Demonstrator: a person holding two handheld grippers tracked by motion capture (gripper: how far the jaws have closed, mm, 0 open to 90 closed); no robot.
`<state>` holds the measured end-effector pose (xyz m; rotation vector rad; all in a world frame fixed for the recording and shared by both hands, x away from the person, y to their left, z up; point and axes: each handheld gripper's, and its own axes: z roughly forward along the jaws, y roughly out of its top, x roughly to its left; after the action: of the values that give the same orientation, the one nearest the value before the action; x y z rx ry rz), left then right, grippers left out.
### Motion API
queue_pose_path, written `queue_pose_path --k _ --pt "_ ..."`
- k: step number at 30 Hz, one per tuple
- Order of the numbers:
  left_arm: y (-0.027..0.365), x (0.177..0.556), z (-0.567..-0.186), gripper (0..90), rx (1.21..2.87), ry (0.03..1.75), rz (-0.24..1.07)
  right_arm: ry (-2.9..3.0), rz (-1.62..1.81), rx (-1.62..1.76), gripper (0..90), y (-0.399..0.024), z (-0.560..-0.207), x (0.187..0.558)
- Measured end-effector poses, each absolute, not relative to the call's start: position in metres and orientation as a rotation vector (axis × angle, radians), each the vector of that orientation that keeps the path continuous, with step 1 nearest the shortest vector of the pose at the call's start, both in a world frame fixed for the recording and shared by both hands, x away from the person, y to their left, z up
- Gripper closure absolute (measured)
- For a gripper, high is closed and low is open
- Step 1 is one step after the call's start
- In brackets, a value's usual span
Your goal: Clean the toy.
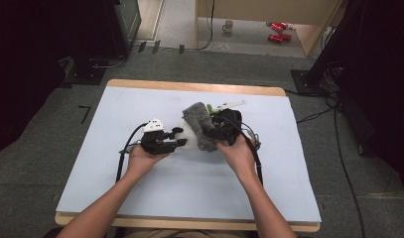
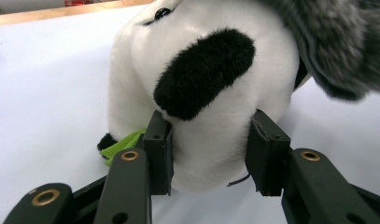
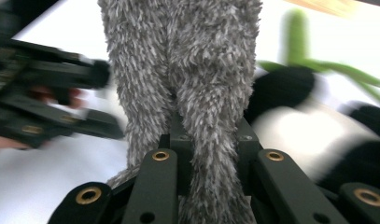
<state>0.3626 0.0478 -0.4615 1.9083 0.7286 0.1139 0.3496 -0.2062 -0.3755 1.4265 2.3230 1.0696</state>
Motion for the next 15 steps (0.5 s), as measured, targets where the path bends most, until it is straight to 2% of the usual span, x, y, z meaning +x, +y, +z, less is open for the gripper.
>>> queue_pose_path --k 2,10,15 --pt "0.046 0.361 -0.461 57.7 1.914 0.711 0.123 2.313 1.117 1.508 77.1 -0.224 -0.377 0.350" --pt "0.047 0.362 -0.462 57.6 1.907 0.723 0.103 2.261 1.118 1.528 77.1 -0.243 -0.372 0.348" --pt "0.048 0.363 -0.462 57.6 1.904 0.724 0.095 2.174 1.142 1.608 77.0 -0.269 -0.365 0.347"
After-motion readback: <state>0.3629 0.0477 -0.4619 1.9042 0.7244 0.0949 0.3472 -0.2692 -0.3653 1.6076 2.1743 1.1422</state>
